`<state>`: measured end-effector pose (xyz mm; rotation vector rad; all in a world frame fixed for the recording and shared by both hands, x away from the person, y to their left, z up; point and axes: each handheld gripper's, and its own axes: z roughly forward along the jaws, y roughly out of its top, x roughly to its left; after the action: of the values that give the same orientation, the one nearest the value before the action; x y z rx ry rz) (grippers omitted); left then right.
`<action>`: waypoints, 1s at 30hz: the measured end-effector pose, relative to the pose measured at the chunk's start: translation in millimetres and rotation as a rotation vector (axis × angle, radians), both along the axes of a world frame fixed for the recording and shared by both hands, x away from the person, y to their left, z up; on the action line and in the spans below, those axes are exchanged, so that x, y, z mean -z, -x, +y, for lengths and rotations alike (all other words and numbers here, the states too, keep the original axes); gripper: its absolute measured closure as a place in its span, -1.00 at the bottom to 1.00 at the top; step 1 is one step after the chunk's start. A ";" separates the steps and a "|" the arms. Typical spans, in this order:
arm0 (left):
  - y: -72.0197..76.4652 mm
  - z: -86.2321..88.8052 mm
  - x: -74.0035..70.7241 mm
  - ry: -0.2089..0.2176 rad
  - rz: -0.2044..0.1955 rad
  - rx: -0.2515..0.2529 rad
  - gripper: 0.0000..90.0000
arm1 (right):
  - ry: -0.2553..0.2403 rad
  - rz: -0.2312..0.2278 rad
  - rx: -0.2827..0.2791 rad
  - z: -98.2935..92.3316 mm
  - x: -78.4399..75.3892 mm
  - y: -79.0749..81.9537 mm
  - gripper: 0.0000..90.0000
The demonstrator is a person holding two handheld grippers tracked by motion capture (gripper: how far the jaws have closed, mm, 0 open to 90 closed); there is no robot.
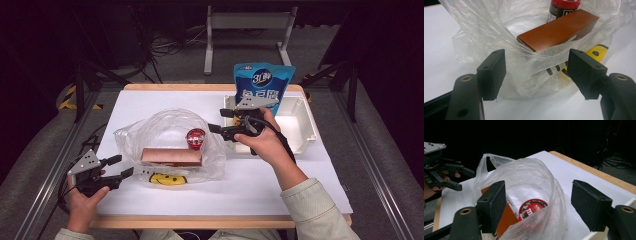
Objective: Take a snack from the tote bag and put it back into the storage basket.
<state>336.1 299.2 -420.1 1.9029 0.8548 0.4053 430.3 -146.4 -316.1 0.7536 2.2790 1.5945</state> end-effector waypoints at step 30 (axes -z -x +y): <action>6.6 4.8 1.2 -0.007 0.002 -0.016 -0.29 | 0.103 -0.006 -0.102 64.8 3.6 -9.1 -0.42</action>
<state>329.5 304.0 -421.3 1.9041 0.8717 0.4159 439.4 -81.6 -319.7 0.6158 2.4098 1.5047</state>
